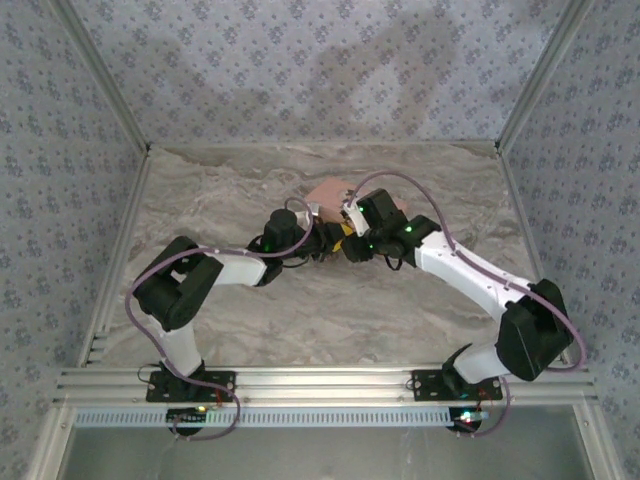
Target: Unlock the padlock with the key
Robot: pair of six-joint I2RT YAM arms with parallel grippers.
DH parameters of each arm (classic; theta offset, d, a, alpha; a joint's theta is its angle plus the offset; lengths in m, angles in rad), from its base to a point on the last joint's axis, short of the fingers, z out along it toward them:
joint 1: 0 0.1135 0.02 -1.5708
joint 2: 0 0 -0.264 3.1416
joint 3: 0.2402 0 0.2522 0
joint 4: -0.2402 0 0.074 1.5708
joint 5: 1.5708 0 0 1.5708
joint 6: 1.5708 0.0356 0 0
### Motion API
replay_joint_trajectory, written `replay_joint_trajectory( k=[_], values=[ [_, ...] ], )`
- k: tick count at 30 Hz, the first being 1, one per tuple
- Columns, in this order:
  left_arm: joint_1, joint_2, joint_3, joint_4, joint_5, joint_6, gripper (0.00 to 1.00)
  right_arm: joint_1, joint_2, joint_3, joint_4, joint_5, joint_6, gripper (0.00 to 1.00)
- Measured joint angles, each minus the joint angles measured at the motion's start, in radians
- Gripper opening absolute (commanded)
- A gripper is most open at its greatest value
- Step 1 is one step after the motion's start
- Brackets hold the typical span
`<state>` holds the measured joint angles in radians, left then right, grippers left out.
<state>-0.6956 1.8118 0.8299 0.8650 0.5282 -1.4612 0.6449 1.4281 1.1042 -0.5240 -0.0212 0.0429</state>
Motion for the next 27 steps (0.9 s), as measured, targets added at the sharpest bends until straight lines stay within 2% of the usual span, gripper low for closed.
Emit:
replay_joint_trajectory(
  k=[19,24,27],
  values=[
    [0.008,0.0,0.013,-0.002,0.014,-0.011,0.0,0.022,0.074,0.054,0.003,0.095,-0.07,0.38],
    [0.008,0.0,0.013,-0.002,0.018,-0.018,0.0,0.022,0.079,0.054,0.002,0.116,-0.086,0.3],
    [0.008,0.0,0.014,-0.001,0.018,-0.019,0.0,0.023,0.079,0.054,0.0,0.117,-0.09,0.15]
  ],
)
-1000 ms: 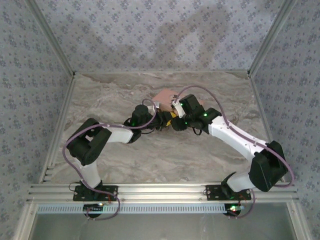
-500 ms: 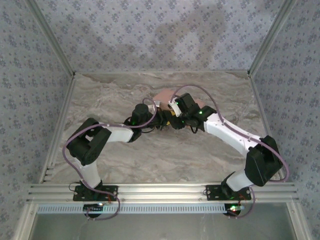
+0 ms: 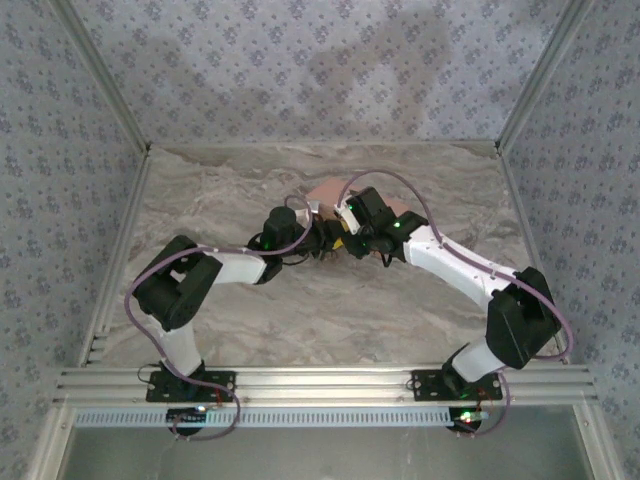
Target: Unlock the padlock with the key
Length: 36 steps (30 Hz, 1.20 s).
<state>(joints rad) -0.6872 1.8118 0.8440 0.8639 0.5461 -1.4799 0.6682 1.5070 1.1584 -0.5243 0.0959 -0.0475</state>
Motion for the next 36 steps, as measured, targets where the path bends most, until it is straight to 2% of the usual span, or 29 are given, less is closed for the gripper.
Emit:
replay_joint_trajectory(
  k=[1,4,12,15,18,19,36],
  values=[
    [0.001,0.0,0.0,-0.001,0.004,0.0,0.0,0.0,0.0,0.0,-0.002,0.001,-0.001,0.09],
    [0.002,0.0,0.0,-0.004,0.004,-0.003,0.0,-0.002,0.0,0.003,-0.006,-0.01,-0.006,0.0],
    [0.005,0.0,0.0,-0.016,0.007,-0.006,0.0,-0.027,0.0,0.005,-0.01,-0.076,-0.009,0.0],
    [0.006,0.0,0.0,-0.018,0.005,-0.005,0.01,-0.031,0.0,-0.003,0.005,-0.086,-0.001,0.06],
    [0.006,0.0,-0.014,-0.021,0.003,-0.002,0.01,-0.029,0.0,-0.029,0.035,-0.09,0.02,0.3],
    [0.005,0.0,-0.026,-0.011,0.003,-0.002,0.01,-0.028,0.0,-0.042,0.043,-0.098,0.029,0.33],
    [-0.006,0.0,-0.148,-0.039,-0.027,0.122,0.04,-0.005,-0.118,-0.288,0.175,-0.196,0.195,0.35]
  ],
)
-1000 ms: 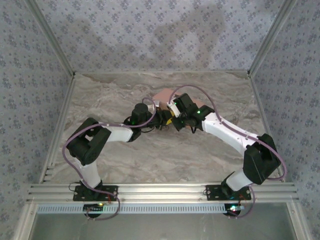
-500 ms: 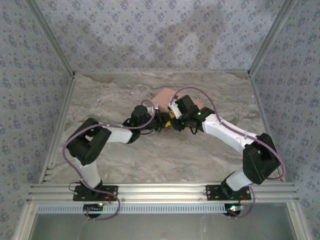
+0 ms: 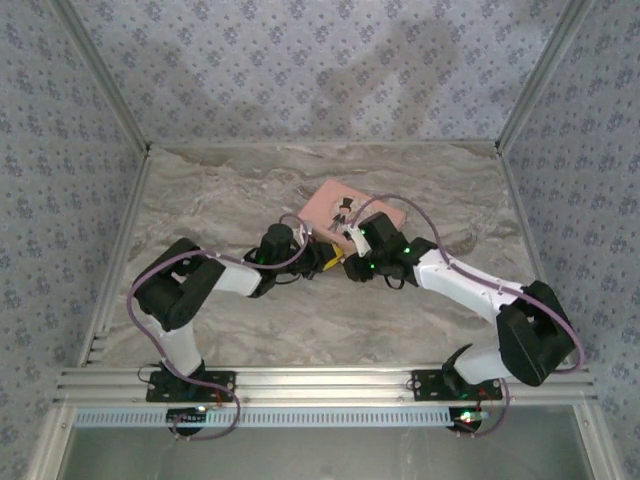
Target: Unlock the padlock with the key
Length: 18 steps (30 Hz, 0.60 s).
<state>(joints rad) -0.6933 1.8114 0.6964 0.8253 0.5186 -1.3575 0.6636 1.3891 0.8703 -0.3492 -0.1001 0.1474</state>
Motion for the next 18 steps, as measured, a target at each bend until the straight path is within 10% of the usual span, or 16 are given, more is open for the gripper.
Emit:
replay_joint_trajectory(
  k=[18],
  values=[
    [-0.014,-0.046,-0.016,-0.187,-0.115,0.134,0.18,0.0,0.054,-0.054,0.167,-0.065,0.097,0.31]
  ],
)
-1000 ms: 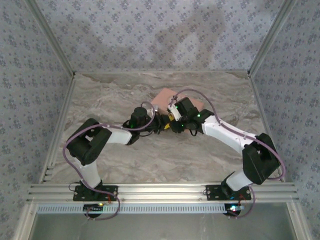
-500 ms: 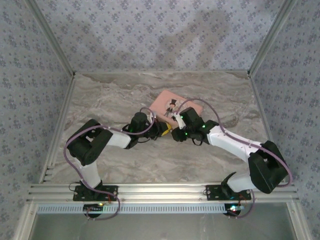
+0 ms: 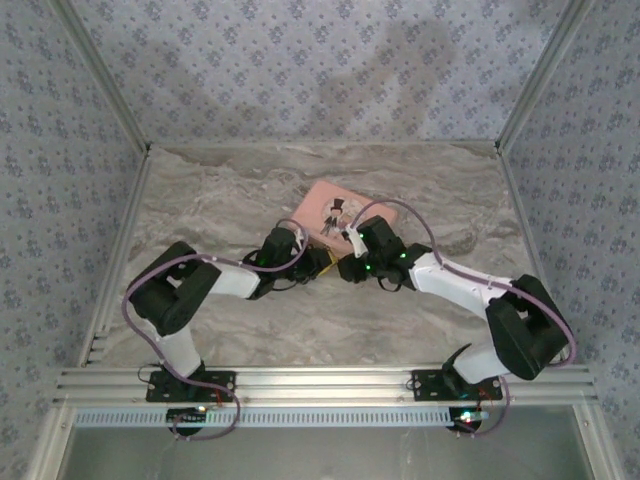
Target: Unlock the padlock with the key
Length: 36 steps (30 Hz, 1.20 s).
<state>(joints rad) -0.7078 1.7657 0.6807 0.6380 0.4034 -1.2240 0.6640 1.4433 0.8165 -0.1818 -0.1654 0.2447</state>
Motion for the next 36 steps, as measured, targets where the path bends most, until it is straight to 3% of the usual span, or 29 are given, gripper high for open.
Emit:
replay_joint_trajectory(
  k=[7,12,21,30,36],
  values=[
    [-0.007,-0.035,0.006,-0.112,0.004,0.047,0.33,0.004,0.035,0.007,0.074,0.025,0.005,0.35],
    [-0.007,-0.081,0.006,-0.153,0.003,0.061,0.37,0.001,0.061,0.028,0.082,0.089,0.004,0.35],
    [0.022,-0.301,0.005,-0.307,-0.048,0.145,0.51,-0.043,0.095,0.052,0.049,0.204,-0.013,0.38],
    [0.133,-0.416,0.055,-0.499,-0.136,0.275,0.59,0.101,-0.012,0.017,0.079,0.313,0.019,0.49],
    [0.216,-0.367,0.168,-0.575,-0.154,0.335,0.59,0.195,0.112,0.039,0.132,0.414,0.09,0.52]
  ],
)
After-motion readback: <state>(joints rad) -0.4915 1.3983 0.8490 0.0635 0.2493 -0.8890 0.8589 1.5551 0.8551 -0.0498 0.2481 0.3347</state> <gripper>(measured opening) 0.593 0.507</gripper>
